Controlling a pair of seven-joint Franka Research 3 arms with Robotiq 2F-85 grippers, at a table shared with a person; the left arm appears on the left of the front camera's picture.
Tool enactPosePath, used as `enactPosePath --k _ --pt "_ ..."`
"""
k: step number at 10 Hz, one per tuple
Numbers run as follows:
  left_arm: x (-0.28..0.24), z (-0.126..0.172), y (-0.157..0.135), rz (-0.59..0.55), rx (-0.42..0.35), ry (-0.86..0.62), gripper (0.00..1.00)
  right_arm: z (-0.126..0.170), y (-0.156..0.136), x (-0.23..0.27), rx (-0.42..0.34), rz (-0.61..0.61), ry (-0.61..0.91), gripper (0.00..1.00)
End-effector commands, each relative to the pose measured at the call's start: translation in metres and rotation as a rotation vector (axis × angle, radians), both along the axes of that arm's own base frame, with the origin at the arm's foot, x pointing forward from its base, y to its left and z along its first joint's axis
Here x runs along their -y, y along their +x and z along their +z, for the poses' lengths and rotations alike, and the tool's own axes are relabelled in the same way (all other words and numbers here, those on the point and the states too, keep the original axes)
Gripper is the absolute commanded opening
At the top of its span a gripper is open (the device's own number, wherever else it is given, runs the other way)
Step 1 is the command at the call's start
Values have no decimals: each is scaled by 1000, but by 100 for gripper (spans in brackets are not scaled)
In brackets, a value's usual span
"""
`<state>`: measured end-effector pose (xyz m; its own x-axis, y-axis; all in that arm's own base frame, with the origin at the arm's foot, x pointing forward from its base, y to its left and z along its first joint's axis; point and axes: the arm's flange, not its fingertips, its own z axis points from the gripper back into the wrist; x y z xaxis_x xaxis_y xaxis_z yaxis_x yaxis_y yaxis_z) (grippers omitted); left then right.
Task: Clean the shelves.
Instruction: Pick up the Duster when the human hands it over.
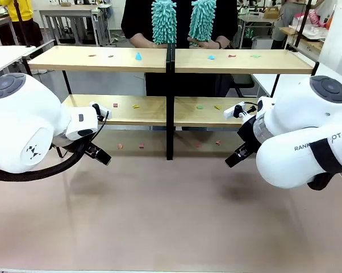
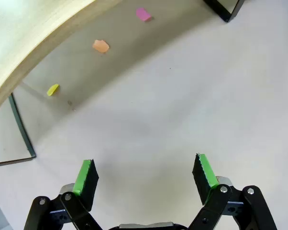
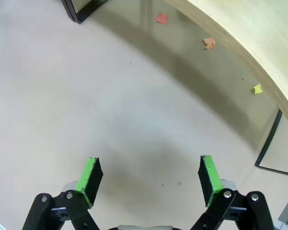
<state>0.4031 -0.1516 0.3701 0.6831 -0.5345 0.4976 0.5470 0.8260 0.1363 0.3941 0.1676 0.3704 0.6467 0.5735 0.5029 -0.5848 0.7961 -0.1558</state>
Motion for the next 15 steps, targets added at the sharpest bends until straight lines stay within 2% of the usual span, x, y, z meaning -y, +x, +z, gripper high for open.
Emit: enactPosePath --k 1,11,12,13,14,15 --pt "0 0 0 0 0 0 100 0 0 0 0 0 0 100" --pt "0 0 0 0 0 0 100 0 0 0 0 1 -1 100" --pt "1 23 -14 -113 -100 -71 100 21 -10 3 -87 -16 11 100" --pt "-2 52 -35 -203 -321 -108 100 50 -29 13 -190 -39 58 100" --pt "-7 82 -58 -231 -386 -179 100 80 -51 24 -236 -154 122 100" --pt "-24 107 -69 -246 -387 -327 100 107 -75 36 -275 -230 246 100"
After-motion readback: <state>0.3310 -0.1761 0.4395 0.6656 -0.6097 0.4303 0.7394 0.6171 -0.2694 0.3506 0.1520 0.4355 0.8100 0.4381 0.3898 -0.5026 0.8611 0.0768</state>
